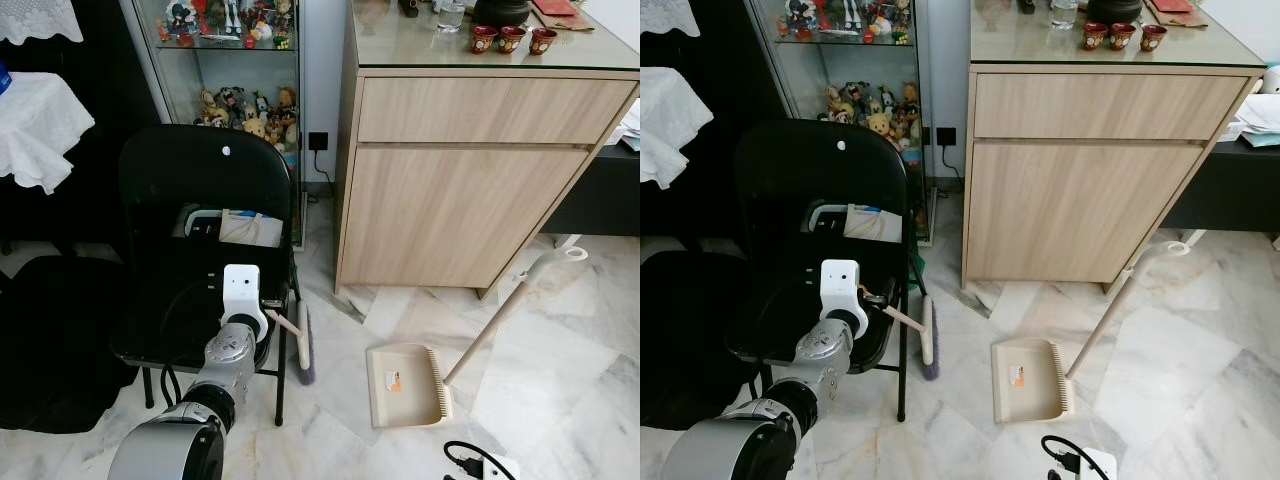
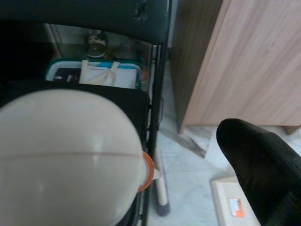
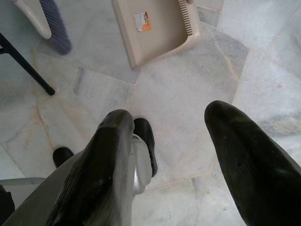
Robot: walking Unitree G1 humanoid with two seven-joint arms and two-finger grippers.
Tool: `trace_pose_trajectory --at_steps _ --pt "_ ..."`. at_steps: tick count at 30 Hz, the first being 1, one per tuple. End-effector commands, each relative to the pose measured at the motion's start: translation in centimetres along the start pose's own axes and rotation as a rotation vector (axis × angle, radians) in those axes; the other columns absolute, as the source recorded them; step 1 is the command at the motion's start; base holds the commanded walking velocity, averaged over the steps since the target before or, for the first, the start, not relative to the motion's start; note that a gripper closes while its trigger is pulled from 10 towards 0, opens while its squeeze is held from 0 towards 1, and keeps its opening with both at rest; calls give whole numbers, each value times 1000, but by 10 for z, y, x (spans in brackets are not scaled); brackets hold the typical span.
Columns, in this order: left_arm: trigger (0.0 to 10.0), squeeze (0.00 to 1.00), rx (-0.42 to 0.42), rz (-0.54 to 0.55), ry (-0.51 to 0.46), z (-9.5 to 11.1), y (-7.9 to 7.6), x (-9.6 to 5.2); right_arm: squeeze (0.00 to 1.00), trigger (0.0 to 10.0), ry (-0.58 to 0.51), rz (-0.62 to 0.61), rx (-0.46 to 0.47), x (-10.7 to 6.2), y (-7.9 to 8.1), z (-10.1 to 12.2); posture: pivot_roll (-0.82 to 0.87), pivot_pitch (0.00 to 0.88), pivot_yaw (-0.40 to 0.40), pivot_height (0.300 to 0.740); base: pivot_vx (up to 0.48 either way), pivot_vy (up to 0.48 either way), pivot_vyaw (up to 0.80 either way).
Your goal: Sweep floor
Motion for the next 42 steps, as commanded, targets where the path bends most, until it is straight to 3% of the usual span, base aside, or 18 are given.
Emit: trace_pose_trajectory --at_steps 1,9,18,29,30,31,32,33,34,35,36,42 --pt "10000 0 13 14 8 -2 1 0 0 10000 11 -6 13 -2 -1 -5 -97 119 -21 740 0 0 0" --pt "10000 0 20 29 16 -3 3 -1 0 10000 9 -4 15 -2 0 -6 -103 124 -19 740 0 0 0" --pt "10000 0 -99 19 37 -6 0 -1 0 10000 6 -5 16 -2 -1 -6 -110 124 -21 740 0 0 0" --pt "10000 0 -107 59 28 -2 8 1 0 10000 7 -5 12 -3 -2 -7 -126 125 -27 740 0 0 0" --pt "9529 0 -103 59 26 -1 9 1 0 10000 7 -5 12 -3 -2 -7 -126 125 -26 740 0 0 0" --pt "7137 0 -95 58 24 -1 9 1 0 10000 8 -5 13 -3 -2 -7 -126 125 -26 740 0 0 0" --pt "7137 0 -90 57 23 0 8 1 0 10000 8 -6 13 -3 -2 -7 -126 125 -26 740 0 0 0" --pt "5490 0 -86 56 22 0 8 1 0 10000 8 -6 13 -3 -2 -7 -125 125 -26 740 0 0 0" --pt "1059 0 -81 56 20 0 9 2 0 10000 8 -5 13 -3 -2 -7 -125 125 -25 740 0 0 0" --pt "1059 0 -79 55 19 1 9 2 0 10000 8 -5 13 -3 -2 -7 -125 125 -25 740 0 0 0" --pt "0 0 -76 57 19 1 9 2 0 10000 8 -5 14 -3 -2 -8 -125 126 -25 740 0 0 0" --pt "0 0 -65 63 19 2 13 2 0 10000 10 -2 14 -3 -1 -8 -122 127 -24 740 0 0 0"
Point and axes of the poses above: a point about 5 cm out from each wrist's last joint towards the gripper, its own x axis pointing out of the wrist towards the gripper, its own z axis along the axis of the wrist's last joint, y = z × x, the point moved 2 cm from there along x, pointing out of the wrist towards the gripper, and after that the axes turned 6 degrees about -x, right-handed, at the moved point
